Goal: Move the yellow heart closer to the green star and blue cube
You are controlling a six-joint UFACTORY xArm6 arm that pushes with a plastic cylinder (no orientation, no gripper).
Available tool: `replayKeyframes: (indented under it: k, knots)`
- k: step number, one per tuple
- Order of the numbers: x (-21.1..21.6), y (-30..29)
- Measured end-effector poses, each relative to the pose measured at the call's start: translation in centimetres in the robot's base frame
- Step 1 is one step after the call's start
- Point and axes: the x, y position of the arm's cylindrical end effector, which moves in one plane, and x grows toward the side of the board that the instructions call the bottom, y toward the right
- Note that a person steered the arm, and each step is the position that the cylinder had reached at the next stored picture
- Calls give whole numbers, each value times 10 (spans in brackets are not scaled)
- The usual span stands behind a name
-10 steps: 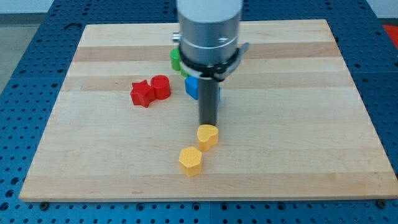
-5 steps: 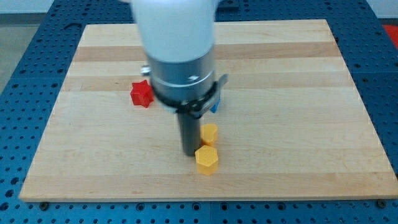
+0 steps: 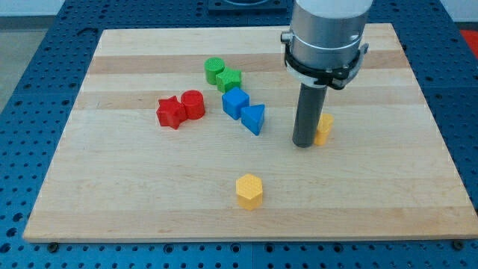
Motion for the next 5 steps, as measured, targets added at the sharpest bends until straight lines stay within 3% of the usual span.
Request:
replayKeyframes:
  k: [1, 3, 5]
  knots:
    - [18, 1]
    - [13, 51]
    - [-20, 21]
